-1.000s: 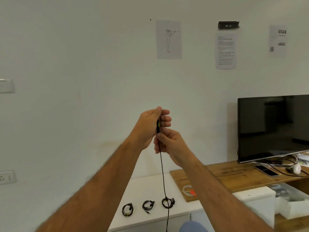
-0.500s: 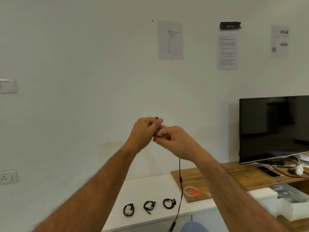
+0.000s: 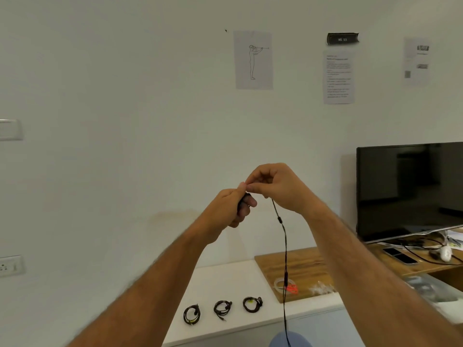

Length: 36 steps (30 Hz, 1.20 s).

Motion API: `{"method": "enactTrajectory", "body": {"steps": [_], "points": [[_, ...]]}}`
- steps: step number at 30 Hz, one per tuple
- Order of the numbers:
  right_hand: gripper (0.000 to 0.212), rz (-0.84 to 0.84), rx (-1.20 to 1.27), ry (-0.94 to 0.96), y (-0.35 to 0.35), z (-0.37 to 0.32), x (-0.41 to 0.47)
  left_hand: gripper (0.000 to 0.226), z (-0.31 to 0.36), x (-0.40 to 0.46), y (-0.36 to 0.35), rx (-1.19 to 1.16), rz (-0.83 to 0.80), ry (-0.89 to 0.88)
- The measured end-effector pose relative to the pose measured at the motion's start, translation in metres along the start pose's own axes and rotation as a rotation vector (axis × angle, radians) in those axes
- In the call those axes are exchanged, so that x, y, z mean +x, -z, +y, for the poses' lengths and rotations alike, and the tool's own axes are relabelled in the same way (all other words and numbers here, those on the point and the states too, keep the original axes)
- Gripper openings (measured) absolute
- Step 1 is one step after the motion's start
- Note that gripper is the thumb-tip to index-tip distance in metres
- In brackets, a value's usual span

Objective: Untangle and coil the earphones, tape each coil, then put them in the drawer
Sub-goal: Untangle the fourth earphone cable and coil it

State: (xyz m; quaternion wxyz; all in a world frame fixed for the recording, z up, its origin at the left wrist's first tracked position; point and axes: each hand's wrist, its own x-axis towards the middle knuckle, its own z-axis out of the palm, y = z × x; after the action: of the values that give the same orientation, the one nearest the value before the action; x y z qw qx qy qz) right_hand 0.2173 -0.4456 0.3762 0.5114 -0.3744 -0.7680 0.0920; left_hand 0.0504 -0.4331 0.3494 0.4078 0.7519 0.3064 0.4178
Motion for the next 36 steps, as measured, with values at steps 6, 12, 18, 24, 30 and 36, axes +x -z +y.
{"method": "enactTrajectory", "body": {"steps": [6,12,18,24,30,36], "points": [[0.008,0.075,0.272,-0.086,-0.004,0.021,-0.003,0.04,0.008,0.0,0.002,-0.197,-0.092,0.013],[0.034,0.022,0.465,-0.178,-0.032,0.026,-0.016,0.037,0.013,0.003,-0.001,-0.352,-0.104,-0.019],[0.022,-0.017,0.601,-0.28,-0.059,0.03,-0.034,0.04,0.006,0.007,-0.003,-0.517,0.047,-0.078],[0.023,-0.152,0.616,-0.39,-0.079,0.029,-0.058,0.035,-0.001,0.007,0.001,-0.495,0.241,-0.162],[0.022,-0.267,0.512,-0.391,-0.076,0.022,-0.068,0.031,-0.015,0.005,0.008,-0.16,0.292,-0.204],[0.017,-0.304,0.147,-0.294,-0.061,0.007,-0.065,0.027,-0.035,0.004,0.006,0.246,0.35,-0.137]]}}
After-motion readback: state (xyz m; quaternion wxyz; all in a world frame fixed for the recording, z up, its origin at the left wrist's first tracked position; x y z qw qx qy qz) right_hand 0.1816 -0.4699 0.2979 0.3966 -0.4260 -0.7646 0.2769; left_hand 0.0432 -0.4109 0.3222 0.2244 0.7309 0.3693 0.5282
